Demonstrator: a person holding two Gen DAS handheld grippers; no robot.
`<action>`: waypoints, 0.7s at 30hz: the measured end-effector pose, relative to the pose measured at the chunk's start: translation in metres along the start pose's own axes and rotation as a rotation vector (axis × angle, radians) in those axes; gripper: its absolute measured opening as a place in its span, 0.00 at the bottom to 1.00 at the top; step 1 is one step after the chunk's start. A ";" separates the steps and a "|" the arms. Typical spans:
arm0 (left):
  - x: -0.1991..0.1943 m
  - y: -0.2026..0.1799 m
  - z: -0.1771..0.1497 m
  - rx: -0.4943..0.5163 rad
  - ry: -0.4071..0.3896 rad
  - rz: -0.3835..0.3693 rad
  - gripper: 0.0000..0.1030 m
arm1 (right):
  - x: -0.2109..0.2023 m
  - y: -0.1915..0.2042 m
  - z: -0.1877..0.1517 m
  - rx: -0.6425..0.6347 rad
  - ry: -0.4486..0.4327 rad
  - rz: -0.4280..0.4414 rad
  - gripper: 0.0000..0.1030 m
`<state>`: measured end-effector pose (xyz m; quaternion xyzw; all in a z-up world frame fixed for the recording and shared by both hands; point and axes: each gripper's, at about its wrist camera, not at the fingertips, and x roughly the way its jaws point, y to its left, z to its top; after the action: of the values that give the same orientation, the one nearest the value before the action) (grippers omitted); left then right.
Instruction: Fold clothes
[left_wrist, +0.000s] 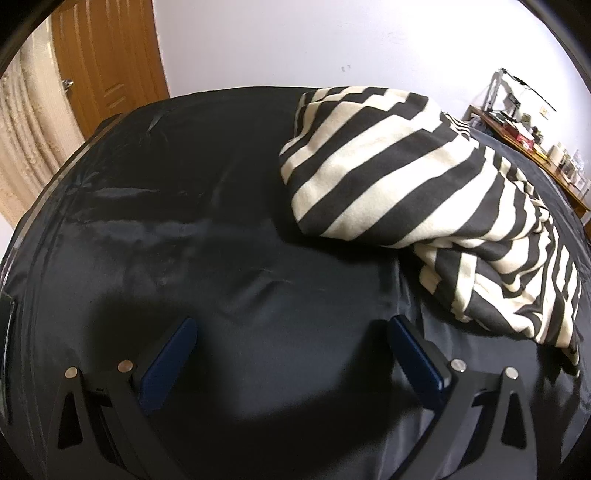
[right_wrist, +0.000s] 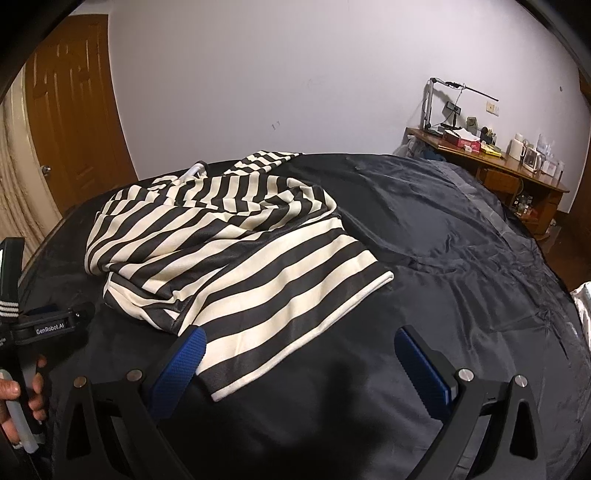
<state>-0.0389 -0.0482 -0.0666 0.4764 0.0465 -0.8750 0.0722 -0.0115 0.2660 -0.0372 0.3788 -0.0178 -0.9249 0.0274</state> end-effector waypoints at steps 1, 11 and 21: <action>-0.001 0.001 0.001 -0.005 -0.002 0.003 1.00 | -0.001 -0.002 0.000 0.004 -0.005 0.006 1.00; -0.045 -0.005 0.016 0.070 -0.163 -0.024 1.00 | -0.002 -0.043 0.013 0.107 -0.002 0.043 1.00; -0.043 -0.018 0.024 0.077 -0.146 -0.058 1.00 | 0.018 -0.034 0.014 0.064 0.069 0.114 1.00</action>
<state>-0.0383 -0.0306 -0.0169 0.4122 0.0212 -0.9103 0.0315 -0.0354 0.2987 -0.0409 0.4097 -0.0682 -0.9071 0.0687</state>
